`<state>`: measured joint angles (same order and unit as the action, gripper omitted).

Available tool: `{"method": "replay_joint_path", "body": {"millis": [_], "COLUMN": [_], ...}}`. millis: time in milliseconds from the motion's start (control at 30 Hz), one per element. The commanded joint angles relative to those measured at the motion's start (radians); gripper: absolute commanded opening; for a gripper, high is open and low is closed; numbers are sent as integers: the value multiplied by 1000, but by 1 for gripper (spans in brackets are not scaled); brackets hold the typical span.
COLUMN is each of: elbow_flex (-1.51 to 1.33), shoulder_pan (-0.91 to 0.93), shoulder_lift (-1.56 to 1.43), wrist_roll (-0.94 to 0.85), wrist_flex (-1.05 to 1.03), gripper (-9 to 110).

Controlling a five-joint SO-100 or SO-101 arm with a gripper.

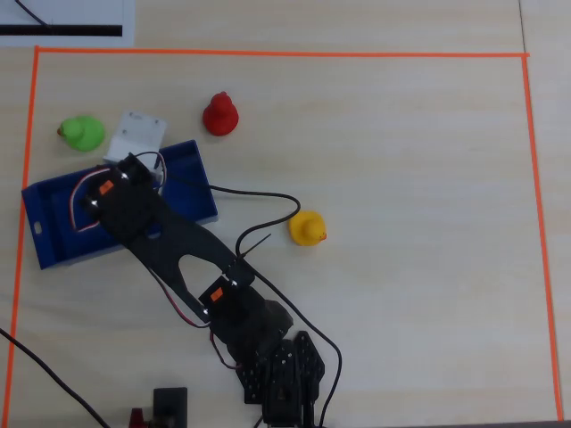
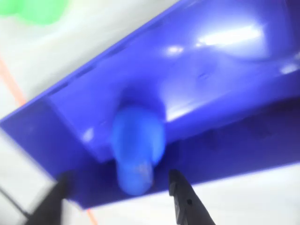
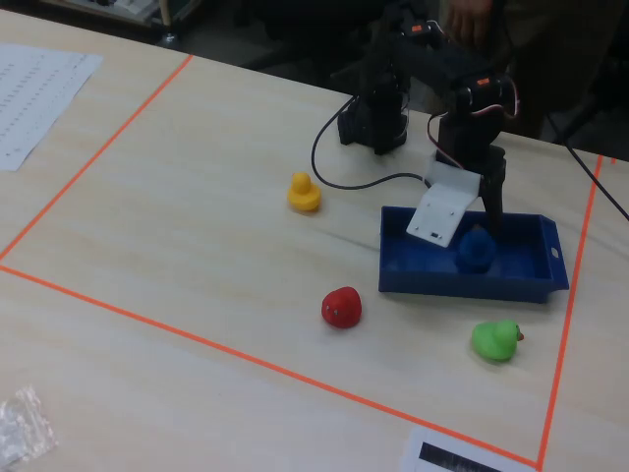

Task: Grasp blue duck and put it into box.

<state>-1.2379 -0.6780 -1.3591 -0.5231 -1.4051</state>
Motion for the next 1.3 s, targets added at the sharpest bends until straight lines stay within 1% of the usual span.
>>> {"method": "replay_joint_path", "body": {"millis": [0,67,133,200,267,400,567,700,867,1033,1133,1267], "elbow_flex": [-155,-241,-350,-517,-710,-1043,-1385,-1586,-1718,-1841,-1873,-1873], "shoulder_pan": [135,213,301,399,488,600,667,703,716,667,607,584], "shoulder_lift": [-242,-347,-471,-640,-839,-1233,-1683,-1908,-1951,-1951,-1951,-1951], "wrist_roll": [-74,-117,-169,-212,-287,-414,-531,-595,-672,-773,-769,-762], "wrist_flex": [72,89,117,192,258,291,301,273,250,169,97,95], "gripper": [36,34,19,0,0,0,0,0,0,0,0,3]}}
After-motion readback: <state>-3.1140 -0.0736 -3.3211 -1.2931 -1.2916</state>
